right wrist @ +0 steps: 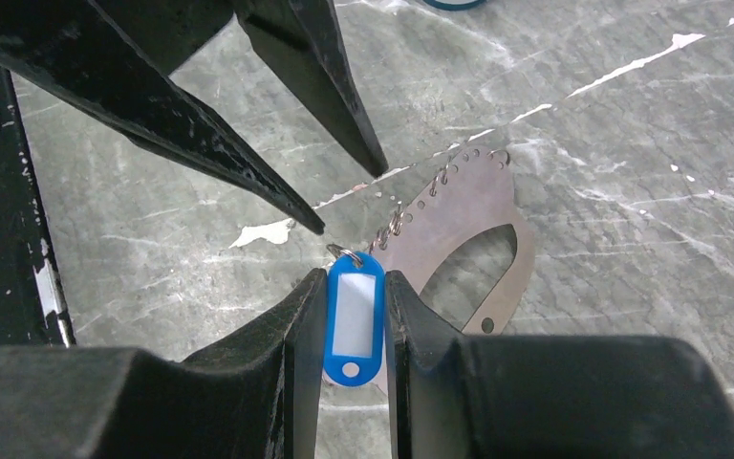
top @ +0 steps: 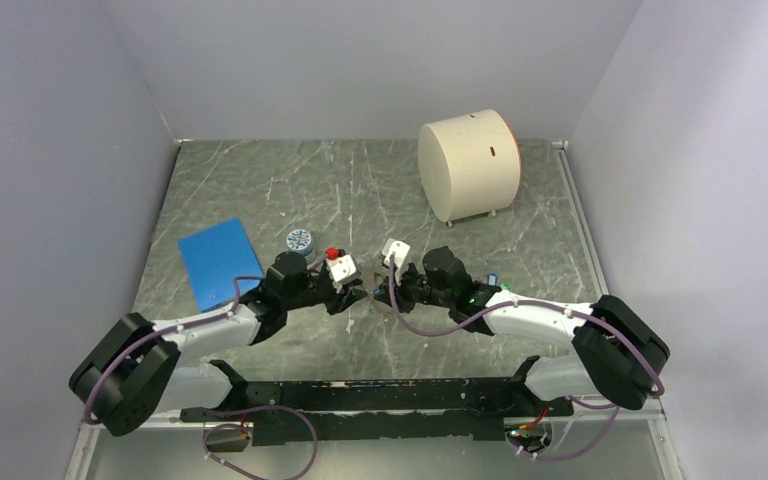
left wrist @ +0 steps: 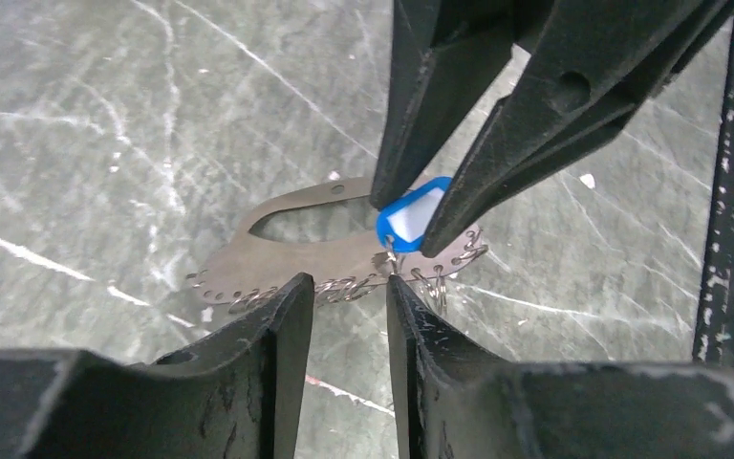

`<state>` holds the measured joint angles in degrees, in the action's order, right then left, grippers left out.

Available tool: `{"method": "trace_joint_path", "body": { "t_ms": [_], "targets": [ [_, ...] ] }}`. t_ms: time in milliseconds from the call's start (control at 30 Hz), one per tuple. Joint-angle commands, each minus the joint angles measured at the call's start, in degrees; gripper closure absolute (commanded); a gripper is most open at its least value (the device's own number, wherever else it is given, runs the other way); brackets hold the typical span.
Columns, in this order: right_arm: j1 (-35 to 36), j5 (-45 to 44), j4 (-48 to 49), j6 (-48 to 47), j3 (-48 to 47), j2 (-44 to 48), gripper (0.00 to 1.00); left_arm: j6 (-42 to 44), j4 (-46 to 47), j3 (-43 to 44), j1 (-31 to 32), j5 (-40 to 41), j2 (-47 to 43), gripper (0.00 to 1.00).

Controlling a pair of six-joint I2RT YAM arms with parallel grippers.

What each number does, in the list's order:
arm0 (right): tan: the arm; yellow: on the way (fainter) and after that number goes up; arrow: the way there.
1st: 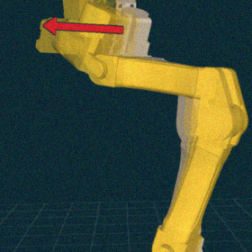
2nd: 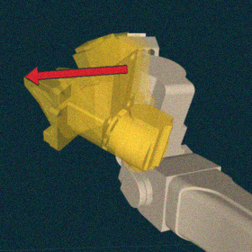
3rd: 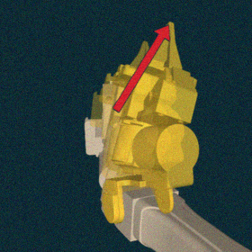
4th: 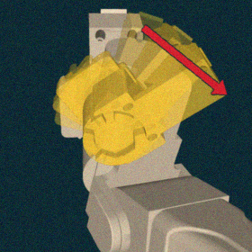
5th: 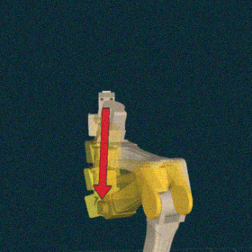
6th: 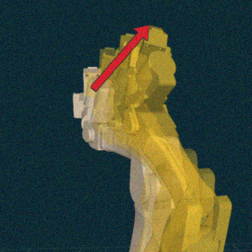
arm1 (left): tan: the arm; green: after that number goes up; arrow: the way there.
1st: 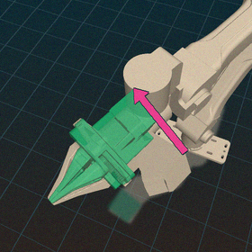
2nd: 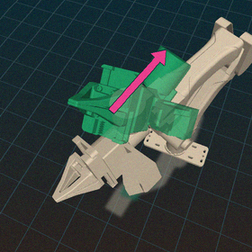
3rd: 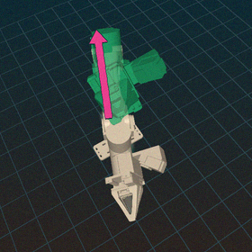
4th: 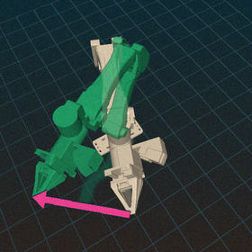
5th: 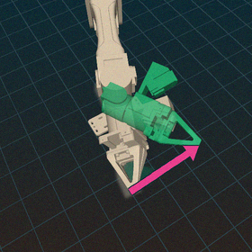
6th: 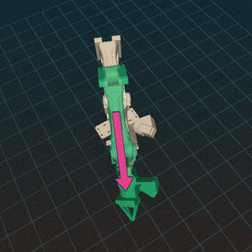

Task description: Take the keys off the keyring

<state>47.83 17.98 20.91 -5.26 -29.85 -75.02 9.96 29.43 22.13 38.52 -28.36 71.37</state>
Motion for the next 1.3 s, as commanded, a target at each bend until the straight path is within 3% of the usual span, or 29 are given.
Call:
{"method": "trace_joint_path", "body": {
  "t_ms": [0,333,467,833,1000,1267],
  "targets": [
    [0.24,-1.74,-0.99,1.55,-3.55,0.65,1.00,-2.87,1.24,-1.21,0.18,6.82,-5.43,0.60],
    [0.56,-12.68,-14.66,7.40,-10.41,-0.85,1.00,-11.35,-10.38,-1.80,0.59,14.97,-18.91,0.59],
    [1.09,-17.70,-19.97,10.37,-11.79,0.36,1.00,-12.99,-15.05,-0.20,0.67,14.01,-19.74,0.59],
    [2.41,-34.18,-38.42,18.78,-14.57,10.33,1.00,-16.57,-16.48,2.81,0.88,8.17,-17.07,0.56],
    [4.27,-34.40,-42.78,22.18,-16.65,8.70,1.00,-17.51,-16.78,2.74,0.94,8.46,-17.27,0.56],
    [5.56,-24.62,-38.24,23.27,-20.99,-0.91,1.00,-18.61,-20.87,2.12,0.96,13.54,-20.53,0.55]
  ]
}}
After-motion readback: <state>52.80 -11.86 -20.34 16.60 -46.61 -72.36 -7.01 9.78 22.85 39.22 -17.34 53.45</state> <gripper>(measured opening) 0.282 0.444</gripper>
